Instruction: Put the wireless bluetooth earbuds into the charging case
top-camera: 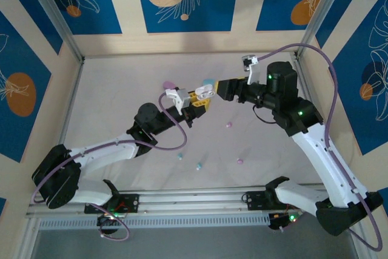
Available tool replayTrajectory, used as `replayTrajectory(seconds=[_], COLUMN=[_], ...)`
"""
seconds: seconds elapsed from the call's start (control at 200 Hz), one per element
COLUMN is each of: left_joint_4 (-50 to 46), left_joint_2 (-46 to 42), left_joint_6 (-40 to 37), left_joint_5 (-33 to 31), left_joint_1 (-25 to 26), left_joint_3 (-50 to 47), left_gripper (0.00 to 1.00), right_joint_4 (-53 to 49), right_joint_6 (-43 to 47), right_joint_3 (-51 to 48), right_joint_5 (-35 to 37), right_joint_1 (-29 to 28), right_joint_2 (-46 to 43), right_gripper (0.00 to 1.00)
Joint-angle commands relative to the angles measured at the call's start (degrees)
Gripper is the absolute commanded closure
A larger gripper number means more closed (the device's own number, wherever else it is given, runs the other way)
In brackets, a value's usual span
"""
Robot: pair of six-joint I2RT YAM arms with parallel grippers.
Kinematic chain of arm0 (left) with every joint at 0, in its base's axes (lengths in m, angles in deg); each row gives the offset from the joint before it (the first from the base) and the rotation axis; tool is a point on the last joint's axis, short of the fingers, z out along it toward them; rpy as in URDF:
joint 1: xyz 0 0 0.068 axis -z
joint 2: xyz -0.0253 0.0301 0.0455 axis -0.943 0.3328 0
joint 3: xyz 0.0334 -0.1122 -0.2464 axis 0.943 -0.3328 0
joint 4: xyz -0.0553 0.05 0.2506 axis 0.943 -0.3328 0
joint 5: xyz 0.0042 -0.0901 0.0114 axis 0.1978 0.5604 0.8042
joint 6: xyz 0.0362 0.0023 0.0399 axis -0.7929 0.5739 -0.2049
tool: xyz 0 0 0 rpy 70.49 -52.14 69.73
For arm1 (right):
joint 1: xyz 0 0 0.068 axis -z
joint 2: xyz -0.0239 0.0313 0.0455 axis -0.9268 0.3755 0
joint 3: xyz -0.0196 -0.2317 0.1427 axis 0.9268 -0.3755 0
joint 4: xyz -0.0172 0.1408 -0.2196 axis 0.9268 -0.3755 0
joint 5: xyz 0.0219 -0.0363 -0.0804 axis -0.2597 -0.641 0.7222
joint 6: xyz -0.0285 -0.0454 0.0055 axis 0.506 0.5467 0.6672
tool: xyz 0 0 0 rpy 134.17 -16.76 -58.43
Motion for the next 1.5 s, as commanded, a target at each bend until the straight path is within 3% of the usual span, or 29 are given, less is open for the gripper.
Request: replayTrajectory(seconds=[0.0, 0.235, 0.67, 1.15, 1.491], left_joint_4=[-1.0, -7.0, -9.9, -9.0, -7.8], left_joint_2=[-0.2, -0.1, 0.9, 1.3, 0.5], left_joint_6=[-1.7, -4.8, -5.3, -5.3, -5.7], left_joint_5=[2.7, 5.7, 7.6, 6.7, 4.4], left_joint_1=[0.8, 0.8, 1.4, 1.7, 1.7], left_joint_3=[2.4, 4.7, 6.6, 6.9, 5.7], left_gripper=[0.85, 0.85, 0.85, 0.85, 0.86], right_joint_4=[-0.4, -8.6, -23.7, -30.7, -34.9], right_joint_6=[-5.6, -9.3, -2.7, 3.7, 7.0], right_joint_3=[0.7, 6.5, 19.4, 22.2, 21.3], right_joint_5=[-2.8, -10.3, -18.3, -17.1, -17.8], right_joint_1=[3.0, 7.3, 6.9, 4.2, 3.4], right_joint_2=[0.3, 6.6, 18.9, 22.1, 22.1], right_gripper=[0.29, 0.29, 0.29, 0.31, 0.38])
